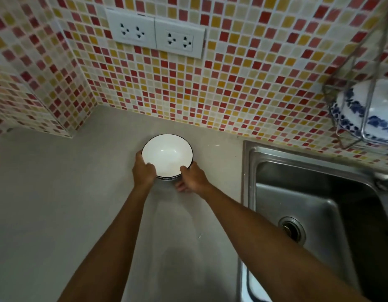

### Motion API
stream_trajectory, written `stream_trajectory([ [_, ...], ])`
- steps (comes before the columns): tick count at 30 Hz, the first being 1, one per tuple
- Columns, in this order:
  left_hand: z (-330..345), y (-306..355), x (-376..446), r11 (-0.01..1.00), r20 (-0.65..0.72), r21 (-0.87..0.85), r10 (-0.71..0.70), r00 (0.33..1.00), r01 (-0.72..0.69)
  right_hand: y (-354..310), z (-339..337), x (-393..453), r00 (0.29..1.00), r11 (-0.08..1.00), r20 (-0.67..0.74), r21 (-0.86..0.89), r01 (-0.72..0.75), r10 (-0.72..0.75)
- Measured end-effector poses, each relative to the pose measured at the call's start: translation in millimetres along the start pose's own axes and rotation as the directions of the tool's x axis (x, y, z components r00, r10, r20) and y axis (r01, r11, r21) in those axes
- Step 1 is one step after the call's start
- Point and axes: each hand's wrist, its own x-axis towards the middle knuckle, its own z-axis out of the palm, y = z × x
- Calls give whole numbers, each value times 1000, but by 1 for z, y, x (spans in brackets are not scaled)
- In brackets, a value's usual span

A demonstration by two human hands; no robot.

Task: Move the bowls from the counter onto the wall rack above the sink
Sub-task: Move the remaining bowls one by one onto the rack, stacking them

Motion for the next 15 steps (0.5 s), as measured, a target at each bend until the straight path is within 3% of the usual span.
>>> stream_trajectory([
  [7,2,10,-37,997,136,-77,9,991,2,22,-24,-17,999,996,-19,84,-35,37],
  [15,41,40,-108,993,344,-77,107,933,-86,68,-99,-74,982,984,-190,177,36,-2],
])
